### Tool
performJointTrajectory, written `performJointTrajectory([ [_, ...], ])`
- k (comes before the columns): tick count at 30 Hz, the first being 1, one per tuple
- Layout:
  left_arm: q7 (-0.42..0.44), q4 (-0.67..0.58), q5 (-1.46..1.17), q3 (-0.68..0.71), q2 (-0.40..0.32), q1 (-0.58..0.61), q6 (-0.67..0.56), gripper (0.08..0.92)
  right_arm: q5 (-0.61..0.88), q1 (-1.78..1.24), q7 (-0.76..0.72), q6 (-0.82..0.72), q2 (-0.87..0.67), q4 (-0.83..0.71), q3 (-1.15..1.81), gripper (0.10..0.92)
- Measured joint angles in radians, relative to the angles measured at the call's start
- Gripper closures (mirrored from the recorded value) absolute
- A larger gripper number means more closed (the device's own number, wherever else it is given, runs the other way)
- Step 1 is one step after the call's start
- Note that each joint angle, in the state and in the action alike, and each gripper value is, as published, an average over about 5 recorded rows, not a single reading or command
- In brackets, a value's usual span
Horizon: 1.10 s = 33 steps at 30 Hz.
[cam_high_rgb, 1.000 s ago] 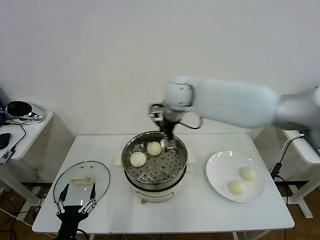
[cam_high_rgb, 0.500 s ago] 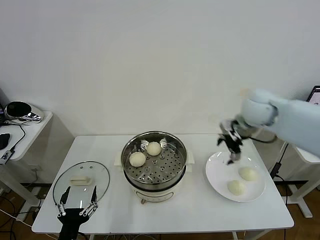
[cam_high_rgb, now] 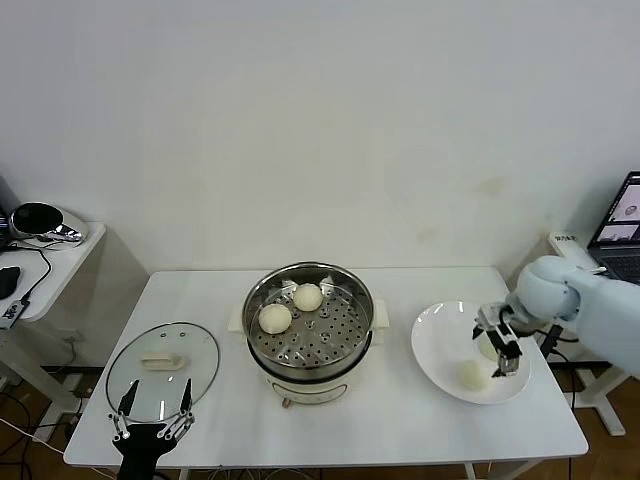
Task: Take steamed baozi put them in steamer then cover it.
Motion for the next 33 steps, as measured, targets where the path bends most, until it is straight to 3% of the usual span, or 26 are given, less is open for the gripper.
performJointTrajectory([
  [17, 0.001, 0.005, 0.0, -0.008, -0.003, 0.002, 0.0, 0.177, -0.039, -0.183, 0.044, 0.011, 0.094, -0.135, 0.141, 0.213],
  [29, 0.0, 0.002, 0.003, -0.005, -0.007, 0.002, -0.002, 0.177, -0.041, -0.202, 0.05, 0.007, 0.11, -0.157, 0.171, 0.408],
  [33, 0.0, -0.001, 0.003, -0.006, -0.006, 0.003, -0.002, 0.177, -0.029, -0.184, 0.042, 0.01, 0.105, -0.153, 0.168, 0.438],
])
